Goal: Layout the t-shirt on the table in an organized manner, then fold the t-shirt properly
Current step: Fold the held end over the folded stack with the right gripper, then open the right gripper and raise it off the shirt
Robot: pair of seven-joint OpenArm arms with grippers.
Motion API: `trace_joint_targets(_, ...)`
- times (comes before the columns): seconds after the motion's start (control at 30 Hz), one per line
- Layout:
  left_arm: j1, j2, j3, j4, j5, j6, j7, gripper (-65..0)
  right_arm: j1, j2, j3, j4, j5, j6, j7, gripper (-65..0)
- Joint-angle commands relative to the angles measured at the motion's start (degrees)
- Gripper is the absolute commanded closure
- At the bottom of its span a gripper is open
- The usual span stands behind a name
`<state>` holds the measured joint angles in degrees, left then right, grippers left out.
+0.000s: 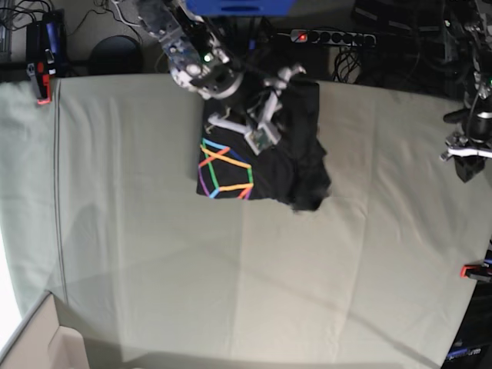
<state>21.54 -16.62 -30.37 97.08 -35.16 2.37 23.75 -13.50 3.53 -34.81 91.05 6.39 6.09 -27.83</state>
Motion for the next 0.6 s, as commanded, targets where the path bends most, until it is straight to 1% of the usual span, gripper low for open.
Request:
trace_joint_targets(0.0,-0.13,-0.83,-0.36,0.99,-0.23,-0.22,-1.46,-17.2,0.27,0.56,-1.37,0.95,0.51,0.29,1.33,0.0)
trace_joint_targets(0.1,0.13,-0.83,-0.36,1.08,-0.23,-0.22,-1.46,-17.2,0.09,2.49,-2.60,3.33,0.51,0.29,1.68,0.0)
trace_joint_targets(0.27,0.39,-0.83,-0.53,1.52,-0.23,-0.22,-1.46,-17.2,0.35,2.23,2.06,5.61,0.51,0.20,1.42,0.0)
trace_joint_targets(0.33,0.48,-0.83,-0.79,1.52,-0.23,-0.22,-1.46,-17.2,2.02,2.05,2.32,5.61,0.51,0.20,1.33,0.0)
trace_joint_targets(0.47,1.19,-0.83,-0.88,1.60,-0.23,-0.22,-1.46,-17.2,3.96,1.09,2.76,1.66,0.51,0.20,1.33,0.0)
trace_joint_targets(0.57,1.27,-0.92,-0.88,1.60,-0.23,-0.22,-1.46,-17.2,5.28,1.26,4.79,-3.35,0.51,0.20,1.77,0.0)
